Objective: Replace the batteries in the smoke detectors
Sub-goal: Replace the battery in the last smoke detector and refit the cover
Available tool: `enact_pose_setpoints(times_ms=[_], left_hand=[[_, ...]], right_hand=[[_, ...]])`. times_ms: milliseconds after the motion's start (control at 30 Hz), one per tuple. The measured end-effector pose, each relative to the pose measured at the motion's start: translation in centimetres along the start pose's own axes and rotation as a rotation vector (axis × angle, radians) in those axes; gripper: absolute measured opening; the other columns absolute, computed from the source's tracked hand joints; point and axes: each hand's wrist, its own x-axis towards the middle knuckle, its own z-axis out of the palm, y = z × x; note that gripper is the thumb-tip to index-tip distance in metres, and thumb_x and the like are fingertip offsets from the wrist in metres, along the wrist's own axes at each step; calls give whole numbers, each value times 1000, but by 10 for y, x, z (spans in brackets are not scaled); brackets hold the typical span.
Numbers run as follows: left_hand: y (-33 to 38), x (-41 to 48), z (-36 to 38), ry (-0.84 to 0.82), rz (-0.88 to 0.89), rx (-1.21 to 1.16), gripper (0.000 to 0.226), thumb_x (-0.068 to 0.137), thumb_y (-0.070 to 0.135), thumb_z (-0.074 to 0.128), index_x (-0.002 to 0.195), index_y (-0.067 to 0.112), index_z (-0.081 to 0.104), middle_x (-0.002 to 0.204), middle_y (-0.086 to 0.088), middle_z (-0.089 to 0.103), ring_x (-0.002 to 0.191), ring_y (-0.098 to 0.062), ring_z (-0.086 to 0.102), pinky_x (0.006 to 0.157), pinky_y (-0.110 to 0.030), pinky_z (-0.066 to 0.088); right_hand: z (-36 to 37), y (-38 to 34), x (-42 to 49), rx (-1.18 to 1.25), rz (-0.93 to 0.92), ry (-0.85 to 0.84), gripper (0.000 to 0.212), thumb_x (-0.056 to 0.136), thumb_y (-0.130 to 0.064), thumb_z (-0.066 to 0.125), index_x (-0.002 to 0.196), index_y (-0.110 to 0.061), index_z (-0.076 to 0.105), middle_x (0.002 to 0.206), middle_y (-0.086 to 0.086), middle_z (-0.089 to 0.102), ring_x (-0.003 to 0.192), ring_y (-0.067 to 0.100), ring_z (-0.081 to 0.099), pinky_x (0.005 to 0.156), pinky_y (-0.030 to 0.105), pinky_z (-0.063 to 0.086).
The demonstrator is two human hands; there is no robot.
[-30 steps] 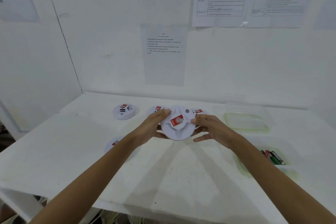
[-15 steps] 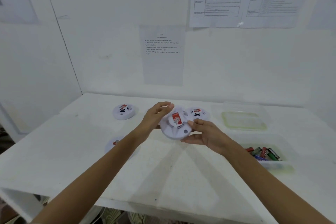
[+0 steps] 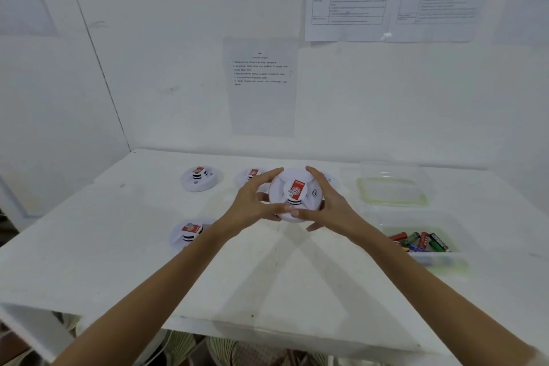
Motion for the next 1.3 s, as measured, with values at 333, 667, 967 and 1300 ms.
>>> enact_pose_setpoints(times_ms=[333, 667, 967, 1300], left_hand=[[2, -2, -2, -102, -19, 0, 70, 78, 5, 73, 138, 21, 42, 126, 8, 52, 99, -18, 65, 68, -35, 60], [2, 0, -4, -70, -21, -9, 71, 76, 1, 73, 138, 18, 43, 117, 14, 54, 97, -16, 64, 65, -31, 59], [2, 2, -4, -51, 8, 11, 69, 75, 0, 73, 136, 14, 45, 114, 11, 55, 97, -17, 63, 65, -31, 59], [1, 2, -4, -41, 23, 28, 68, 75, 1, 74, 135, 13, 45, 116, 8, 54, 100, -22, 62, 68, -35, 60]], right_hand=[[-5, 6, -3, 63, -76, -16, 88, 72, -5, 77, 142, -28, 29, 118, -28, 39, 115, 14, 49, 76, 28, 57], [-1, 6, 0, 51, -113, 40, 90, 67, 0, 79, 141, -22, 35, 110, -27, 46, 103, 7, 55, 76, 37, 58], [-1, 6, 2, 60, -133, 58, 89, 66, 1, 79, 141, -20, 36, 108, -24, 47, 107, 10, 53, 79, 38, 57], [0, 6, 4, 43, -148, 59, 88, 66, -1, 80, 141, -19, 36, 107, -24, 47, 102, 2, 53, 84, 35, 56]])
